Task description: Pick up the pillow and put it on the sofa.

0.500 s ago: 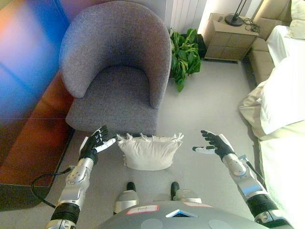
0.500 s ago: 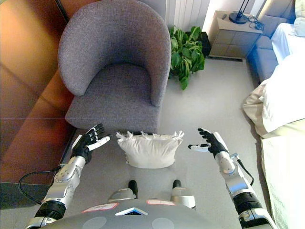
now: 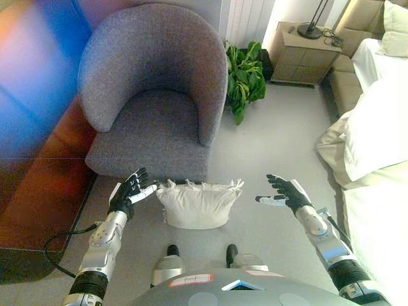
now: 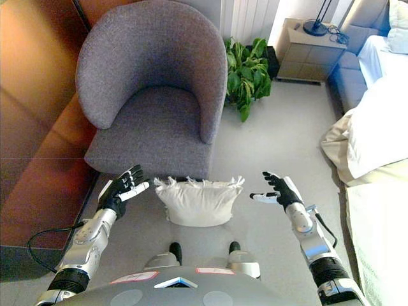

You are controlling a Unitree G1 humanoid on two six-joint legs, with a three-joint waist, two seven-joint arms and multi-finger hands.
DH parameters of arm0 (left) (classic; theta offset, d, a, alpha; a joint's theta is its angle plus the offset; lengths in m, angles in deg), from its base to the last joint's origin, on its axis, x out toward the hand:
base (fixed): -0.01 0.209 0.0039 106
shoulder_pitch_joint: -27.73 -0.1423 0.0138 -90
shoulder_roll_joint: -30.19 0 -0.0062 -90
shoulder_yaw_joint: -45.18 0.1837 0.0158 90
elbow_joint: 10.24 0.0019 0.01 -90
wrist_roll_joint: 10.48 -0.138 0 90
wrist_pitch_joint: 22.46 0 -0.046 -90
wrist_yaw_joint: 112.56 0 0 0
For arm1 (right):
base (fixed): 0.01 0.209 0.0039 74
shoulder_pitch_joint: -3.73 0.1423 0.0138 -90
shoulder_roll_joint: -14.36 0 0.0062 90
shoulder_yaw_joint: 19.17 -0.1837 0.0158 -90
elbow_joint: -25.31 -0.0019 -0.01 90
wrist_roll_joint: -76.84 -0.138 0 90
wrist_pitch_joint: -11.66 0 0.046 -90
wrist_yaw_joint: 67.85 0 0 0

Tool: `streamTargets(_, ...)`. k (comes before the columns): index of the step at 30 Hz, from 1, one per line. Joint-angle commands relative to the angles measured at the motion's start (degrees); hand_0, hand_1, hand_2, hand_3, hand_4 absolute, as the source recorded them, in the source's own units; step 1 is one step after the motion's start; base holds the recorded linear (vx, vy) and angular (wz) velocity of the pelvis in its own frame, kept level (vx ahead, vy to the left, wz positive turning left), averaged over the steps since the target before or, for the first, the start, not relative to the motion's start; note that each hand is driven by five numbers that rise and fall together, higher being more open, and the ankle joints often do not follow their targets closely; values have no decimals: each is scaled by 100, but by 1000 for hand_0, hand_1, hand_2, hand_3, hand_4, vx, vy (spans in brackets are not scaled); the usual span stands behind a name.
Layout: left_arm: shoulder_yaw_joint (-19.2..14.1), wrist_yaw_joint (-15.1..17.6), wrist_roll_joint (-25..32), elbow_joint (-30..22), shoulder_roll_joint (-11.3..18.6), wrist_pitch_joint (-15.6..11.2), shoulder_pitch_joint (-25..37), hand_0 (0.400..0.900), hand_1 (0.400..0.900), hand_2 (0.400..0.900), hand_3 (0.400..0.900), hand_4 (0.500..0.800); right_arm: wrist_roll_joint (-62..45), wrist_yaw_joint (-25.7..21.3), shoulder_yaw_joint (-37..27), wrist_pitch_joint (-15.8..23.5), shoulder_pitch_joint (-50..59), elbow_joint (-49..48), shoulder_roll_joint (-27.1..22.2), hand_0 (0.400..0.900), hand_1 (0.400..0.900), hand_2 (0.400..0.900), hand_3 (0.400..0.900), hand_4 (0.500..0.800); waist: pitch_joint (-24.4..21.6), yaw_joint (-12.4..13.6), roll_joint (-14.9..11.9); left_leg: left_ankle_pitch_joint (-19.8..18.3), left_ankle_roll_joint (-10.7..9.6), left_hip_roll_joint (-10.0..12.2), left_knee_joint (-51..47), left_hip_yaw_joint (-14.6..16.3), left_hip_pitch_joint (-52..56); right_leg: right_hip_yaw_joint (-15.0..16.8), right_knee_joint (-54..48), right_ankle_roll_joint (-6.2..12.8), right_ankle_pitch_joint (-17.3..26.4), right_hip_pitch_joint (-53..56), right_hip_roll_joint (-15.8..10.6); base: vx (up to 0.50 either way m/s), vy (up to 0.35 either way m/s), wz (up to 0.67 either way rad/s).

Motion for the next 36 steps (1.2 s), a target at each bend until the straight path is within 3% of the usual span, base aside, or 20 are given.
streamTargets(1, -124, 38, 131, -317, 210, -565, 592, 900, 900, 900, 900, 800, -324, -145, -35, 516, 520, -273, -1, 900, 900, 900, 900, 800, -38, 73, 3, -345, 237, -126, 50, -76, 91, -229, 135, -38, -155, 11, 177, 0, 0, 0)
streamTargets(13, -78, 46, 147, -340, 214, -522, 614, 900, 900, 900, 900, 800, -354, -174, -12, 521, 534, -291, 3, 900, 900, 900, 900, 800, -25, 77, 2, -340, 237, -127, 49, -81, 88, -243, 125, -45, -153, 14, 181, 0, 0, 0)
streamTargets(22, -109, 4, 206, -431, 224, -628, 589, 900, 900, 900, 900, 800, -1323, 13, -111, 235, 436, -265, 253, 900, 900, 900, 900, 800, 22, 59, 17, -338, 244, -127, 79, -73, 81, -217, 169, -63, -171, -6, 185, 4, -1, 0)
streamTargets(27, -159, -21, 335, -731, 298, -644, 559, 900, 900, 900, 900, 800, -562, -6, -80, 220, 442, -238, 187, 900, 900, 900, 900, 800, 64, 87, -7, -353, 243, -138, 143, -73, 50, -207, 199, -63, -177, -25, 173, 53, -17, 0)
streamTargets(31, -149, -200, 412, -1043, 396, -583, 575, 900, 900, 900, 900, 800, 477, 14, 133, 209, 633, -199, -188, 900, 900, 900, 900, 800, 157, 184, -66, -402, 246, -129, 353, -117, -89, -225, 304, -76, -208, -94, 158, 58, -53, 5)
streamTargets(36, -57, -390, 439, -1367, 562, -546, 733, 900, 900, 900, 900, 800, 858, -22, 442, 115, 996, 4, -522, 900, 900, 900, 900, 800, 385, 321, -139, -466, 254, -76, 785, -185, -432, -252, 674, -120, -314, -340, 155, 36, -94, 12)
